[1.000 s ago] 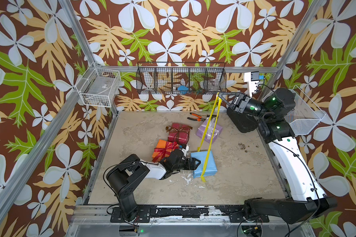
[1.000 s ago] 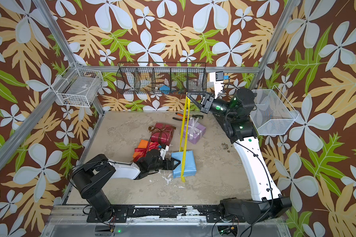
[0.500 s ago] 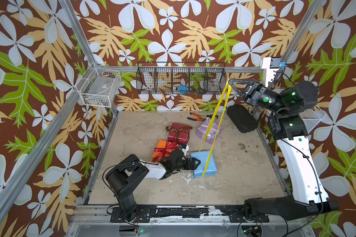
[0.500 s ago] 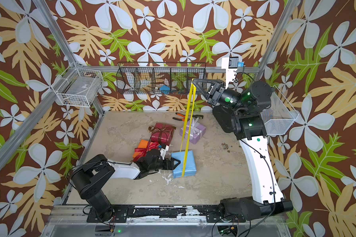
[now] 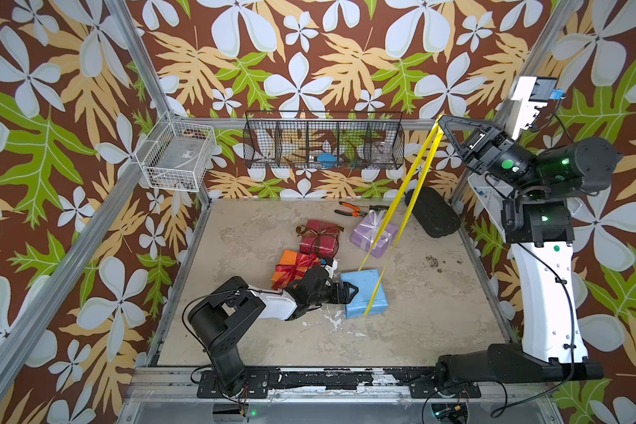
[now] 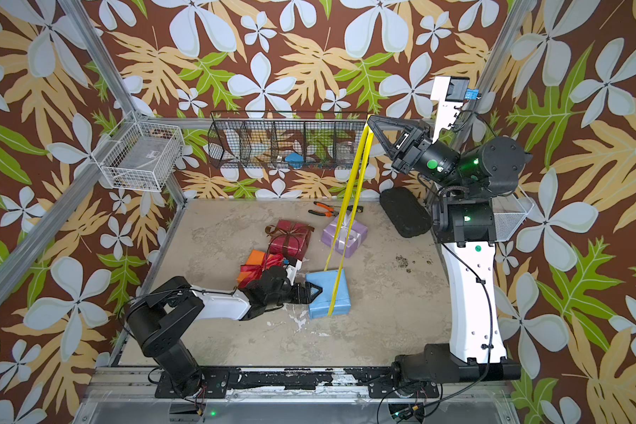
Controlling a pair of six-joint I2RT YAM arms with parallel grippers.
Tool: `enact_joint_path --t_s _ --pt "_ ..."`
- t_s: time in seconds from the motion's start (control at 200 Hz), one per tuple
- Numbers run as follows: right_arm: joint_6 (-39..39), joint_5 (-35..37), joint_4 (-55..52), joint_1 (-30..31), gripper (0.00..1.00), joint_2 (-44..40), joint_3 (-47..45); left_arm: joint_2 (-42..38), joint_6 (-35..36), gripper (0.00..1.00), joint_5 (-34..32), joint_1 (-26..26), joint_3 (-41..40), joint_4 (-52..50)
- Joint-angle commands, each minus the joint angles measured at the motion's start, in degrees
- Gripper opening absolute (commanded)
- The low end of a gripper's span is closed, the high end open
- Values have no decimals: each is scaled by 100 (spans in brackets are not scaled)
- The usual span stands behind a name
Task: Untie the ribbon bows on the gift boxes
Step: Pull the ribbon from the gift box, then place the ribbon at the center of the board.
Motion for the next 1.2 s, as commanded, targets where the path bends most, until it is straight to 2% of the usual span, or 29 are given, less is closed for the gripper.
enact_joint_path --t_s 0.0,0.15,0.36,0.475,0.616,0.746,0.866,0.961,1.131,1.196 --pt "129 8 285 -151 0 64 185 62 277 96 -137 -7 -35 -1070" --pt "483 -100 520 -411 0 171 347 71 290 96 -146 -3 -44 -1070" --pt "614 -154 549 -622 0 254 678 115 294 96 -162 -7 -53 -1068" --pt "604 -152 506 -944 0 128 579 113 289 96 -146 -8 -62 -1062" --pt "496 108 620 -1250 0 -420 -804 63 301 96 -161 -7 -84 -1057" --pt "-185 646 0 -1511 0 -855 -1858 31 416 96 -283 -4 -44 -1204" --pt "-1194 1738 -1113 -1559 0 -1226 -2561 12 446 97 -291 -1 -44 -1246" --pt "-1630 2689 -1561 -1559 0 -1601 -3366 30 433 97 -273 5 -35 -1237" --pt "-1833 3893 -1563 -1559 0 -2197 -5228 92 451 97 -259 3 21 -1230" --pt "-1846 4138 -1382 -1559 0 -2280 -5824 126 459 97 -234 0 50 -1237"
